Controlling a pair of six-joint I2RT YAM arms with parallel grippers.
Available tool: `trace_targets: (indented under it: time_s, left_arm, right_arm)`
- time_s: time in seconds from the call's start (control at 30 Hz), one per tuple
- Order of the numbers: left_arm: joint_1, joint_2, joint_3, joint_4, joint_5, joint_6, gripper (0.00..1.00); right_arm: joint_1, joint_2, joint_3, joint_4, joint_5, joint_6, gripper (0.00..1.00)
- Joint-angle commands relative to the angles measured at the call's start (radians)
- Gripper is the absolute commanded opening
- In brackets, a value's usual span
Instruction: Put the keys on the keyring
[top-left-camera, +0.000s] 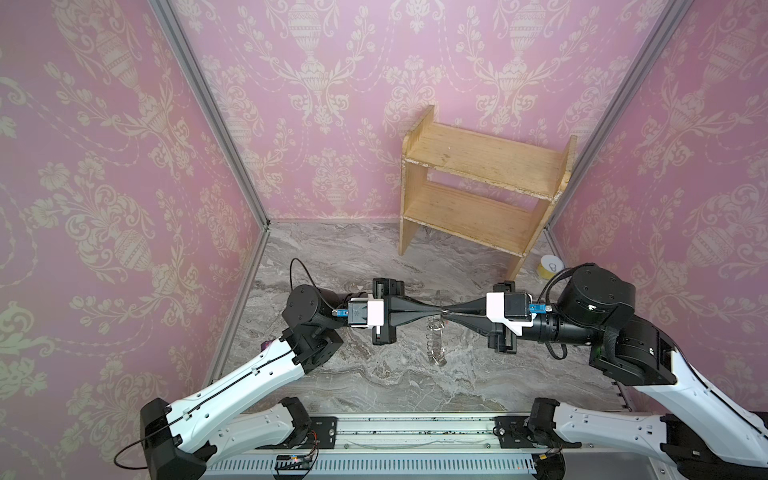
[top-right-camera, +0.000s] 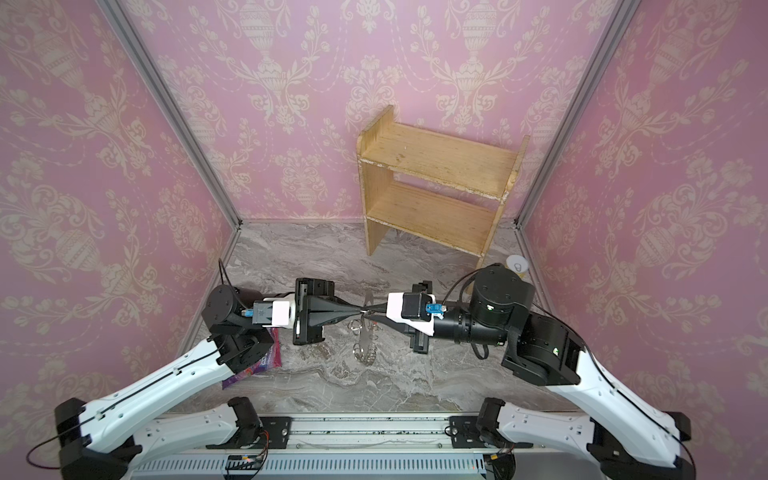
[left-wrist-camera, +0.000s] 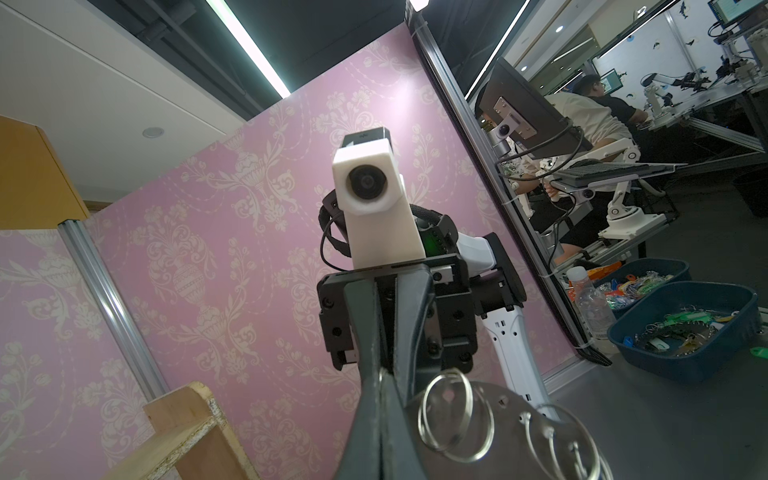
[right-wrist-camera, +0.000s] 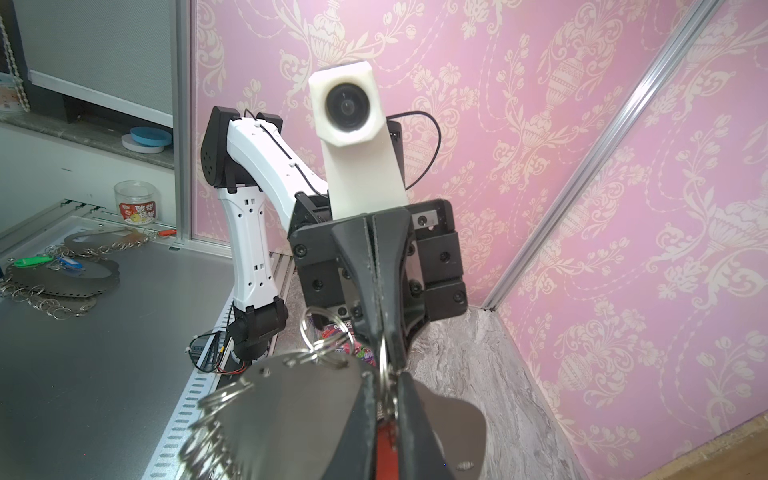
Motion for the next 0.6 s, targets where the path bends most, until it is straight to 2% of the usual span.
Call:
trace_targets:
  time_s: [0.0,0.23,0.4,0.57]
  left_arm:
    - [-0.002,-0.029,0.017,0.048,0.007,-0.026,0.00]
    - [-0.001,-0.037,0.014,0.052,0.006,-0.026,0.00]
    - [-0.001,-0.044,0.009,0.030,-0.008,-0.022,0.00]
    - [-0.001,-0.071,0.030,-0.118,-0.045,0.011,0.00]
  right_arm:
    - [0.007,-0.001,0.009,0.014,-0.006,0.020,0.10]
    - [0.009,0.001,0.007,0.008,0.003,0.025,0.00]
    - [0.014,0.009,0.021,-0.021,0.028,0.020,0.00]
    - [0.017,0.035,0.085,-0.132,0.078,0.013,0.00]
